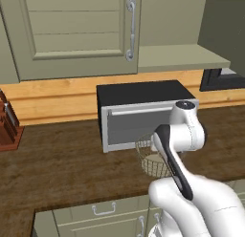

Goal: Open the cabinet, pick up the bread from the cabinet and place it in the basket. Then move the basket to the dining counter.

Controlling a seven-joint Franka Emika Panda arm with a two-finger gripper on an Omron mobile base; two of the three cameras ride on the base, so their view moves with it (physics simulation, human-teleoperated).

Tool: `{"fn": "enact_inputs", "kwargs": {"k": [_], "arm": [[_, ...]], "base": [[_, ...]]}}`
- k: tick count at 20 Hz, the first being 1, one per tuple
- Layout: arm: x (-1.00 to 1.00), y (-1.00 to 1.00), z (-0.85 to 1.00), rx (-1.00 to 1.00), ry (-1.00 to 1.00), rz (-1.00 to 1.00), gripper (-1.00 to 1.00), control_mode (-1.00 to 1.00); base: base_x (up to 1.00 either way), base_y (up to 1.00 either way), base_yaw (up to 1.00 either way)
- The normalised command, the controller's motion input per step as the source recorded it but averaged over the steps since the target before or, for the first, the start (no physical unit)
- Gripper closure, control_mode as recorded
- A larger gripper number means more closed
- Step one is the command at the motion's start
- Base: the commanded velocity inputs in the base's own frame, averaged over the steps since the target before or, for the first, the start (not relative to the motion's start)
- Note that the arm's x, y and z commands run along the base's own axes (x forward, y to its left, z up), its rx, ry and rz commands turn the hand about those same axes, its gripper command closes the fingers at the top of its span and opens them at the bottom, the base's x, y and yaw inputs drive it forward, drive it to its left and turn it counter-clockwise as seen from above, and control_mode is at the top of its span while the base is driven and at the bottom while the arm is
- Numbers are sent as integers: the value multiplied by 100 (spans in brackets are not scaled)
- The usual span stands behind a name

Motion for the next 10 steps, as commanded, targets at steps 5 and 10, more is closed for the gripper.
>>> {"fn": "enact_inputs", "kwargs": {"k": [5, 10], "arm": [[43, 0, -21, 3, 3, 0, 100, -100], [46, 0, -27, 0, 5, 0, 100, -100]], "base": [[0, 0, 0], [0, 0, 0]]}}
